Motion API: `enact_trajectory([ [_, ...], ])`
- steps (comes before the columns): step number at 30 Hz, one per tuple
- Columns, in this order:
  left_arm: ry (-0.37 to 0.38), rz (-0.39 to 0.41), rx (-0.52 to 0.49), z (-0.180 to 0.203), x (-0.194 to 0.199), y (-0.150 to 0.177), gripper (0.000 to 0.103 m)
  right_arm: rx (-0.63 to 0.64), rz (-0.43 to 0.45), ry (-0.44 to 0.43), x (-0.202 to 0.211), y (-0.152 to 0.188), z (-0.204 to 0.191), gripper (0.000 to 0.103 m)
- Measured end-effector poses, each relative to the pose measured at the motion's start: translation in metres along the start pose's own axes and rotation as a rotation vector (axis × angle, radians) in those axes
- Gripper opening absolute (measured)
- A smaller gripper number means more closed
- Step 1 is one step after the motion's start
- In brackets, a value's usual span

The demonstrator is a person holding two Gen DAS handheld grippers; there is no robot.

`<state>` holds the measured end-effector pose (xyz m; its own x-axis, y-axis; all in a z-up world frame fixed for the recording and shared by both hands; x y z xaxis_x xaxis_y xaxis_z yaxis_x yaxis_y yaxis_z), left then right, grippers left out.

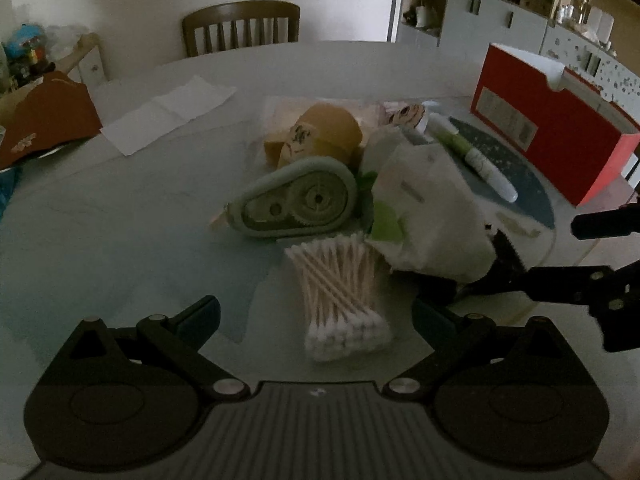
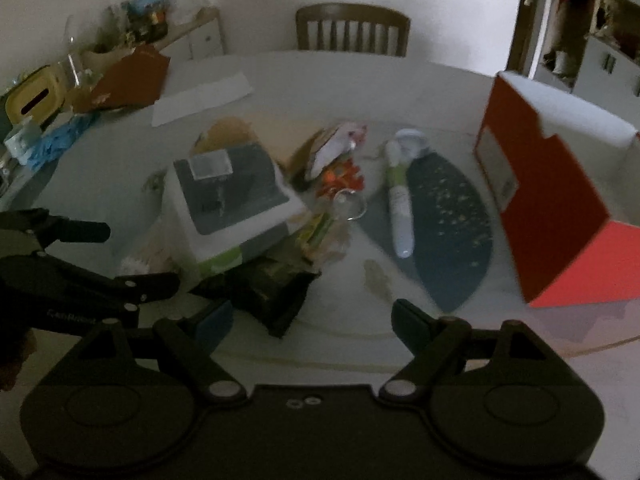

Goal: Organize objects
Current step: 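Grasp the cotton swab bag with left gripper while right gripper grasps the black packet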

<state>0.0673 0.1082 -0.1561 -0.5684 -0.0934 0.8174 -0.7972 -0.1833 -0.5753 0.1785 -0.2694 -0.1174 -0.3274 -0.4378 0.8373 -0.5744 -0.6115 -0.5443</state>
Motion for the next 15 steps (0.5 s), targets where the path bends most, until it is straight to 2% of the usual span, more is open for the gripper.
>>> enact_trajectory([
  [7, -0.008, -0.002, -0.008, -0.002, -0.007, -0.004, 0.101, 0.039, -0.011, 0.011, -0.021, -0.009, -0.005, 0.085],
  [12, -0.012, -0.013, -0.026, 0.000, -0.012, -0.006, 0.092, 0.053, -0.008, -0.018, -0.026, -0.014, -0.008, 0.084],
  [15, -0.022, -0.012, -0.042, 0.002, -0.012, -0.005, 0.082, 0.038, -0.009, -0.032, -0.029, -0.017, -0.009, 0.084],
])
Point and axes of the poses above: each gripper's, at about its wrist camera, not at the fingertips, and x roughly against the way its jaws point, z to its right, y to its underside, the point moved 2 cm from there along -x, roughly the way its jaws point, and after that the axes turned 4 degrees about -z, right-handed, at the moved point
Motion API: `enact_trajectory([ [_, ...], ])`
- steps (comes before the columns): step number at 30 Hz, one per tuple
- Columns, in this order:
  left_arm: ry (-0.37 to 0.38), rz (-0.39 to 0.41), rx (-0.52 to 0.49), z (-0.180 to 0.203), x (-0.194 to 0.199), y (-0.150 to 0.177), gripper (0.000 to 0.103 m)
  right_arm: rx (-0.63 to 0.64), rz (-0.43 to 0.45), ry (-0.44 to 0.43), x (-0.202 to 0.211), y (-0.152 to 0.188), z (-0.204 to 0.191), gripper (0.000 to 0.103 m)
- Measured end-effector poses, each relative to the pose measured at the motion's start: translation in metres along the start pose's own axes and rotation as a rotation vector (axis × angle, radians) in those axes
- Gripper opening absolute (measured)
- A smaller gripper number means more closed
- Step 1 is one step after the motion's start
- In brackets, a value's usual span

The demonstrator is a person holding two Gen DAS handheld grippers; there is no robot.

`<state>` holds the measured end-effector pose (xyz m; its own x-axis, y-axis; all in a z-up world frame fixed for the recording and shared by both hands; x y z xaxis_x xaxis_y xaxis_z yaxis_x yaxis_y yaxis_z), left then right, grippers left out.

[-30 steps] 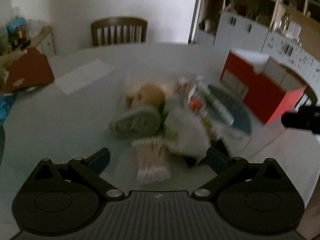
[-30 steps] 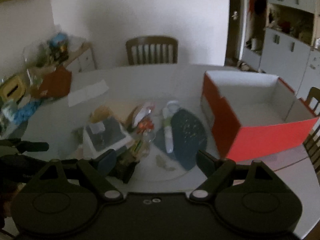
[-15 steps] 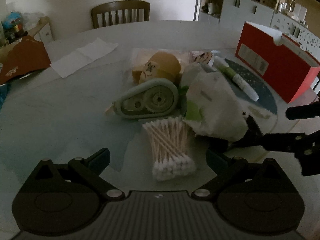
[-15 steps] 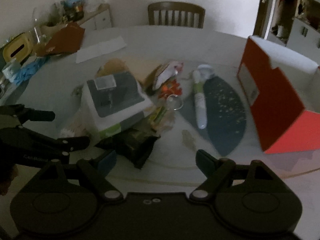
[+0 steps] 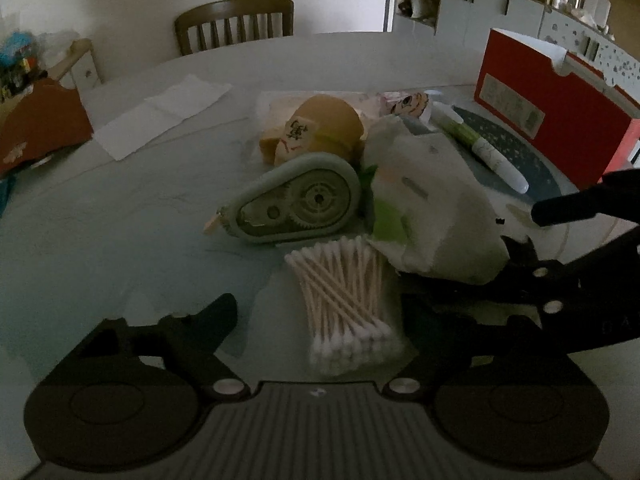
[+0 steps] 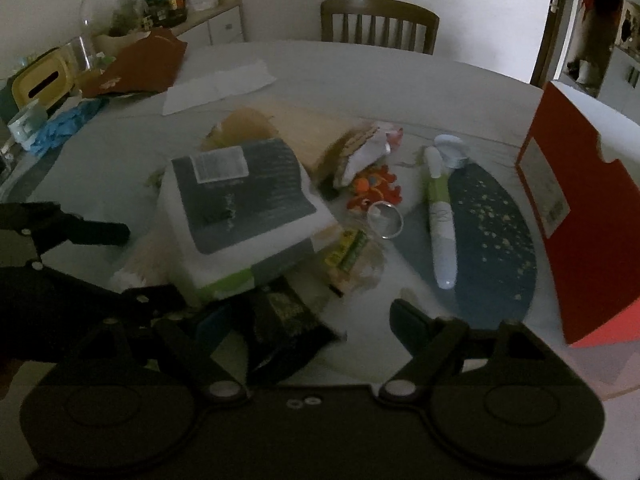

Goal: Organize objects
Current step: 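Grasp the cotton swab bag with left gripper while right gripper grasps the black packet, then carry the swab bag and black packet with both grippers into the red shoebox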

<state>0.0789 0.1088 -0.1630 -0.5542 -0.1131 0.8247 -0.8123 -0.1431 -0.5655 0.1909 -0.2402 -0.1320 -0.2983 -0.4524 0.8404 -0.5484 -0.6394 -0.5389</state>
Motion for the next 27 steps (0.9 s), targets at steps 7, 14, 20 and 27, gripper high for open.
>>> enact_trajectory([
  [7, 0.020, 0.009, -0.014, 0.004, 0.005, -0.001, 0.053, 0.004, -0.027, -0.047, -0.003, 0.003, -0.005, 0.060],
  [14, 0.012, 0.004, -0.036, 0.013, 0.011, 0.002, 0.036, 0.002, -0.024, -0.056, 0.007, 0.011, -0.007, 0.043],
  [20, 0.033, -0.010, 0.001, 0.013, 0.020, 0.008, 0.034, -0.044, -0.029, -0.072, 0.019, 0.022, 0.000, 0.039],
  [27, 0.096, -0.015, 0.016, 0.019, 0.044, 0.020, 0.034, -0.083, -0.014, -0.083, 0.050, 0.040, 0.017, 0.039],
])
Point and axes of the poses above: each gripper's, at about its wrist camera, not at the fingertips, and x roughly against the way its jaws point, z to its right, y to its underside, the point moved 2 cm from there along -x, roughly the way its jaws point, and after that the axes turned 4 degrees about -z, right-handed, at the moved point
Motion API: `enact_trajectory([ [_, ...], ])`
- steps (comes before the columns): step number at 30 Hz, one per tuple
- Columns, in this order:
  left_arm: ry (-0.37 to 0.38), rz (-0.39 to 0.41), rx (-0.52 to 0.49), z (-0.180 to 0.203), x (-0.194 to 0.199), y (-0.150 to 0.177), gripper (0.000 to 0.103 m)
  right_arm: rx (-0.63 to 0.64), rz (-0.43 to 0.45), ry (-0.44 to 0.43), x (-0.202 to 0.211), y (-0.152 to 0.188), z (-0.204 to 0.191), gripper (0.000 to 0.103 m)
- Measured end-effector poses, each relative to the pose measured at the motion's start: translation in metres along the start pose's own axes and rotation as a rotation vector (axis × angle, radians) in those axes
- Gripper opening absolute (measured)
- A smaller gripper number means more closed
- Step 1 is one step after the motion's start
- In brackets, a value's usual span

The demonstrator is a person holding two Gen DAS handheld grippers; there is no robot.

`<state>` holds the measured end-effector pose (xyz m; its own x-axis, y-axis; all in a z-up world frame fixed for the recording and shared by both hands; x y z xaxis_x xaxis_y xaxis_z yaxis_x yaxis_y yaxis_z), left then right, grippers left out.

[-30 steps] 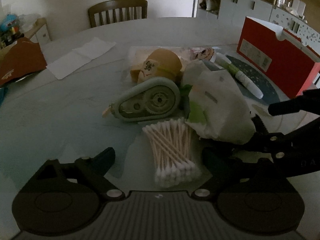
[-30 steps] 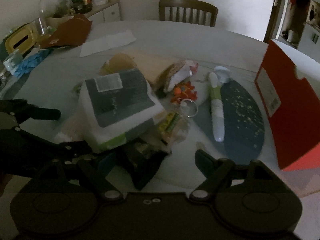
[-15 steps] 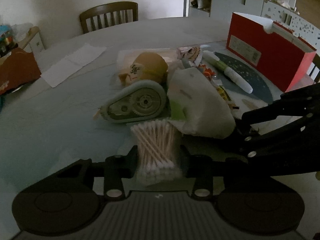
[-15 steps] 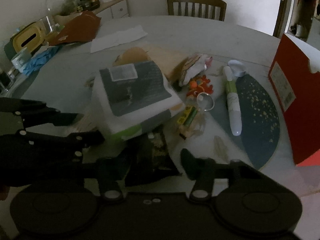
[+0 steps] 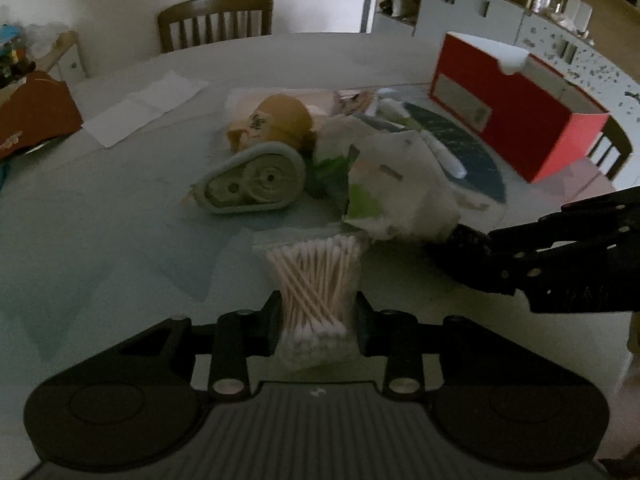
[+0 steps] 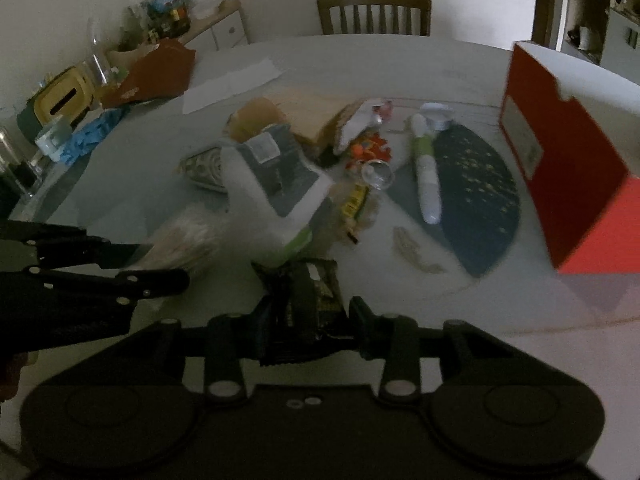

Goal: Organize objects
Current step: 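Carry the swab bag and black packet with both grippers into the red shoebox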

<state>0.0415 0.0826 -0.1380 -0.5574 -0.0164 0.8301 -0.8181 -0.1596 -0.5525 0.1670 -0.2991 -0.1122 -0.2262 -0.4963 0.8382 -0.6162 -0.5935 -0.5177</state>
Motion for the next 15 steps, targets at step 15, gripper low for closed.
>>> enact_trajectory([
  [15, 0.062, 0.057, -0.040, 0.037, 0.045, 0.001, 0.034, -0.111, 0.066, -0.004, 0.060, 0.022, 0.053, 0.038],
])
Point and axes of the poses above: each gripper's, at about its wrist camera, not at the fingertips, and x roughly against the way its jaws point, z to its right, y to its underside, the point moved 2 cm from there along -x, roughly the way its jaws point, and after that the axes turned 4 degrees about -z, right-handed, at the moved point
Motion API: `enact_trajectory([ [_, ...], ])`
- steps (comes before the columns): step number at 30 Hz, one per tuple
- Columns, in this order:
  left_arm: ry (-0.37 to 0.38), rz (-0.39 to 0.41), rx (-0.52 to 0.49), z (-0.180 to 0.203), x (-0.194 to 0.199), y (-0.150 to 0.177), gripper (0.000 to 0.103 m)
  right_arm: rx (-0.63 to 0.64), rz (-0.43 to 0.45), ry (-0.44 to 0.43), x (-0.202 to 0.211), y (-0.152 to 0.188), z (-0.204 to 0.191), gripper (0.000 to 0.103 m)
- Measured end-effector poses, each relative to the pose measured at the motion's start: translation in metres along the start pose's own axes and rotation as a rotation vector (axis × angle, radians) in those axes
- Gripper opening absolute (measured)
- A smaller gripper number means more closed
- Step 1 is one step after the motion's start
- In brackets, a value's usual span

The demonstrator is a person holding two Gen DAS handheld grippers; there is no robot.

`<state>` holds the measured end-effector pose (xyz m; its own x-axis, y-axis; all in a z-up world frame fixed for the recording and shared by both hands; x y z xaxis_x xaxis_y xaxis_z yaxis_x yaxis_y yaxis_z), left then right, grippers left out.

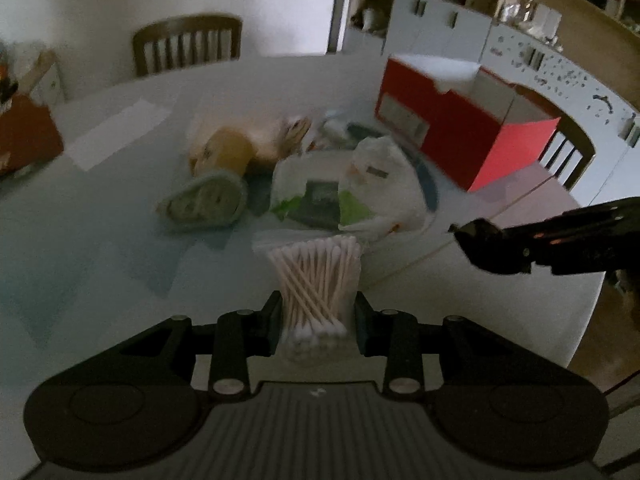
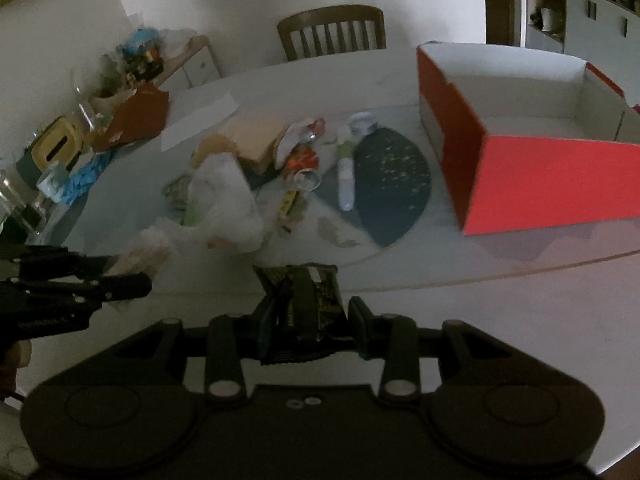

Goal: Organize objects
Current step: 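Carry the swab bag and black packet with both grippers into the red shoebox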

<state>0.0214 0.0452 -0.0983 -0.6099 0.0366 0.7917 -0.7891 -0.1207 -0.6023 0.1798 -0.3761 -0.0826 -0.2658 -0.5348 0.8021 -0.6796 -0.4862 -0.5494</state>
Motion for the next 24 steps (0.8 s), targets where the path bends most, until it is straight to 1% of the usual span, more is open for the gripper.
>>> enact_trajectory([
  [7, 0.002, 0.054, -0.018, 0.027, -0.001, -0.029, 0.034, -0.007, 0.059, -0.005, 0.023, -0.016, 0.028, 0.038],
  [13, 0.013, 0.100, -0.032, 0.055, -0.003, -0.061, 0.034, -0.017, 0.111, -0.009, 0.047, -0.039, 0.061, 0.038],
  [17, 0.014, 0.117, -0.054, 0.076, -0.009, -0.081, 0.034, -0.020, 0.130, 0.005, 0.056, -0.055, 0.085, 0.038],
  [24, 0.027, 0.116, -0.099, 0.117, -0.030, -0.118, 0.034, -0.007, 0.165, 0.038, 0.065, -0.079, 0.126, 0.038],
])
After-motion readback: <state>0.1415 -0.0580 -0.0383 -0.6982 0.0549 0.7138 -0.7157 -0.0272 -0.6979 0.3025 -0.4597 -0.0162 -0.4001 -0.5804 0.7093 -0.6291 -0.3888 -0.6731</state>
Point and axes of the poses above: each gripper's, at about its wrist camera, not at the fingertips, and x roughly against the way its jaws point, z to its right, y to its underside, the point moved 2 cm from there along -x, roughly the way its jaws point, and after that the axes turned 4 degrees about -z, right-handed, at the moved point
